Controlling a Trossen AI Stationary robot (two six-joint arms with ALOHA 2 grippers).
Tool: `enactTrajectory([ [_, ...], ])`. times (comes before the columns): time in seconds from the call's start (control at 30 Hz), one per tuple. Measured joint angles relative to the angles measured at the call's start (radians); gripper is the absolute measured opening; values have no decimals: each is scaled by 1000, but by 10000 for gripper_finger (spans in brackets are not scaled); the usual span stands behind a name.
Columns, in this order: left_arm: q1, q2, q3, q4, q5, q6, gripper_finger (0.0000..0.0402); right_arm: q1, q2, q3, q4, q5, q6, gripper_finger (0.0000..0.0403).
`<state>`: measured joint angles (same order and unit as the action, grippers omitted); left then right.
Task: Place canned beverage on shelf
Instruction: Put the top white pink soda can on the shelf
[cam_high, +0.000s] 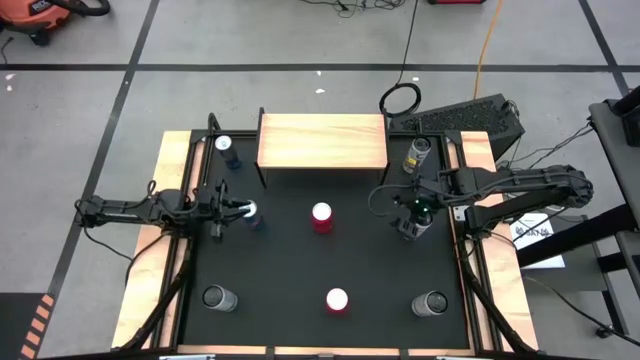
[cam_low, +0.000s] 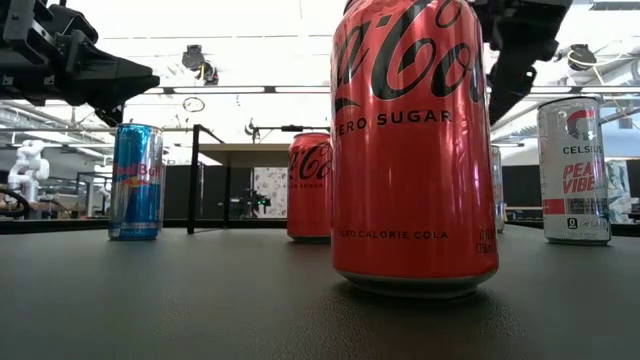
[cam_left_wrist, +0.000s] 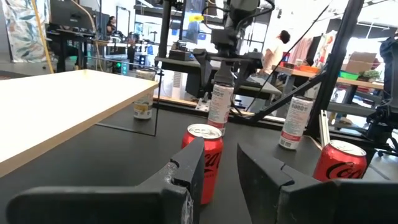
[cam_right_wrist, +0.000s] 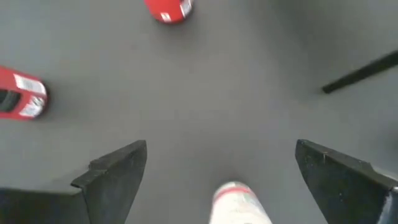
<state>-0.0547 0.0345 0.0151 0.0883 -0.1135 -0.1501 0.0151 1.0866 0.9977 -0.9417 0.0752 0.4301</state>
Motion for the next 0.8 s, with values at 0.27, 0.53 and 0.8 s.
enactTrajectory([
  [0.27,0,0,1,-1,0,0,100,0,0,0,-108,1,1,396],
  [0.53,0,0,1,-14,0,0,100,0,0,0,-145,-1,5,396],
  [0.8,0,0,1,-32,0,0,100,0,0,0,-232,-23,84,396],
])
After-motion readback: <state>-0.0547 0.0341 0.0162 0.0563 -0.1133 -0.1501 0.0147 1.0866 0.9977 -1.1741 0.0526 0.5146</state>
